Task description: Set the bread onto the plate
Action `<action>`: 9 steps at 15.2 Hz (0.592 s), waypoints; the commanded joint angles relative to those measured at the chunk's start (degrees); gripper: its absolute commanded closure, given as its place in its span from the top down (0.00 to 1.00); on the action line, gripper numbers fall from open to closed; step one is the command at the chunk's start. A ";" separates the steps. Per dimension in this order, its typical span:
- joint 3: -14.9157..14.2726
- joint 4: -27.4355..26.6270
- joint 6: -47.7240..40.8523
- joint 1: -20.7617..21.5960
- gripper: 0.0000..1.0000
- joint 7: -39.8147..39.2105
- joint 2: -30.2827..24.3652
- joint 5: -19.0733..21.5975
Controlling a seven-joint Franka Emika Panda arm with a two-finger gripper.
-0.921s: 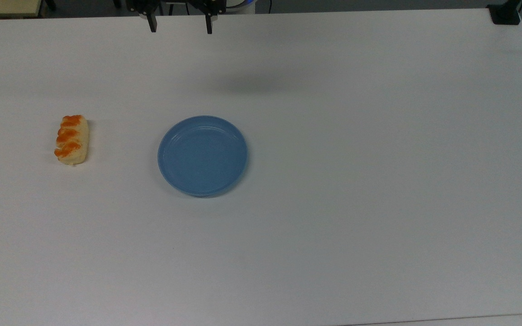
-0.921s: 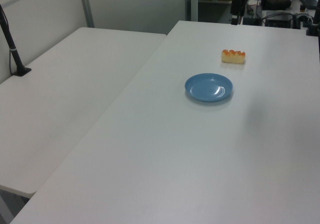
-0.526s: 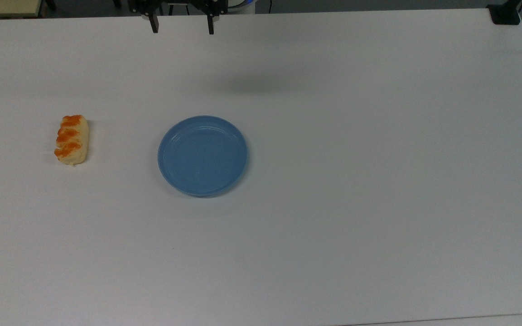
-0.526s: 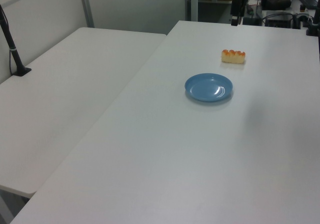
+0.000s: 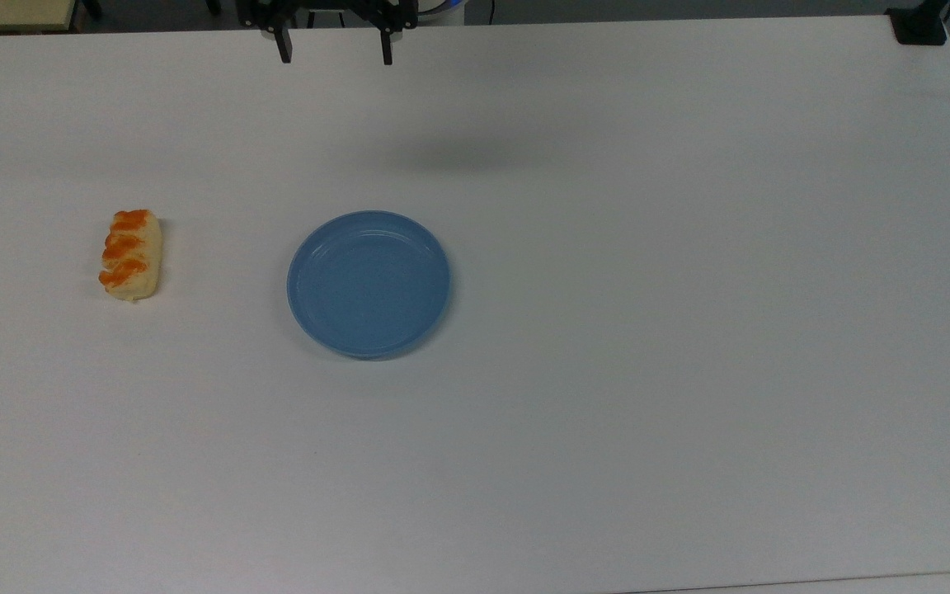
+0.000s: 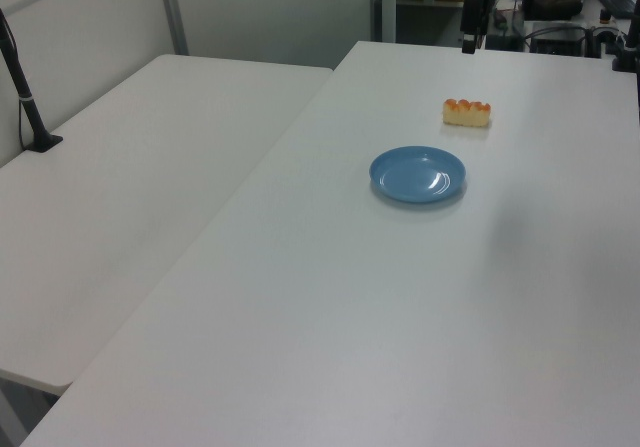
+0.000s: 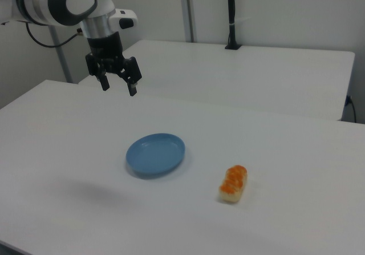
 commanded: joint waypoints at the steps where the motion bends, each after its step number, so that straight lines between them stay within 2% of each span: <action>1: -0.67 -0.54 -1.16 0.83 1.00 -1.25 -1.05 -0.07; 3: -1.11 -0.36 -1.69 0.39 1.00 -1.33 -1.05 -1.20; 5: -1.20 -0.45 -1.61 -1.36 1.00 -3.52 -0.70 -5.33; 7: -1.29 -0.45 -1.26 -3.73 1.00 -8.86 -0.26 -7.97; 9: -1.29 -0.36 -0.99 -7.33 1.00 -16.07 0.44 -8.33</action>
